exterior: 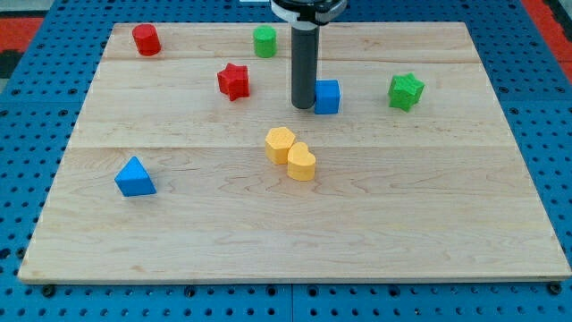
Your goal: Slide the blue cube towards the top right
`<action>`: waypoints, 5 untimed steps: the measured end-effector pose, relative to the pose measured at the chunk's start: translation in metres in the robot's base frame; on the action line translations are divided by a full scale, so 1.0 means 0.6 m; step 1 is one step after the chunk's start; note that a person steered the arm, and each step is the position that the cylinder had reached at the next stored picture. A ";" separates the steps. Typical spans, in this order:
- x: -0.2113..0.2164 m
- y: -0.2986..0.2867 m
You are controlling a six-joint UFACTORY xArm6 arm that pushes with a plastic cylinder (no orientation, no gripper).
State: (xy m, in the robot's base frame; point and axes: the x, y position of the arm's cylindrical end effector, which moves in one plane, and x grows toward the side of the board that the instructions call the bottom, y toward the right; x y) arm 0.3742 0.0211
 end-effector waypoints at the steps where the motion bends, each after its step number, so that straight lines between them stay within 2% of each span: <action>1: 0.020 0.007; 2: -0.018 0.085; 4: -0.195 0.188; 5: -0.210 0.194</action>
State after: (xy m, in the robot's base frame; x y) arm 0.2480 0.1374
